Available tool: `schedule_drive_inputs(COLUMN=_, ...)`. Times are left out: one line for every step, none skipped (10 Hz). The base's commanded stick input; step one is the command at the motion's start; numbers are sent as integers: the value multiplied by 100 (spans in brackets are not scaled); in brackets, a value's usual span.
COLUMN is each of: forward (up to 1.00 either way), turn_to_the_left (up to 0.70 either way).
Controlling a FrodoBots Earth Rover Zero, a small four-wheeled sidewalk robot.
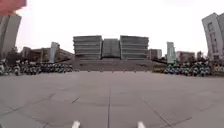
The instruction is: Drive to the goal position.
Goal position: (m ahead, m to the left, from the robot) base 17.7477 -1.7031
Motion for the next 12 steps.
schedule_drive_inputs(forward=60, turn_to_the_left=0)
schedule_drive_inputs(forward=60, turn_to_the_left=0)
schedule_drive_inputs(forward=60, turn_to_the_left=0)
schedule_drive_inputs(forward=60, turn_to_the_left=0)
schedule_drive_inputs(forward=60, turn_to_the_left=0)
schedule_drive_inputs(forward=60, turn_to_the_left=0)
schedule_drive_inputs(forward=60, turn_to_the_left=0)
schedule_drive_inputs(forward=60, turn_to_the_left=0)
schedule_drive_inputs(forward=60, turn_to_the_left=0)
schedule_drive_inputs(forward=60, turn_to_the_left=0)
schedule_drive_inputs(forward=60, turn_to_the_left=0)
schedule_drive_inputs(forward=60, turn_to_the_left=0)
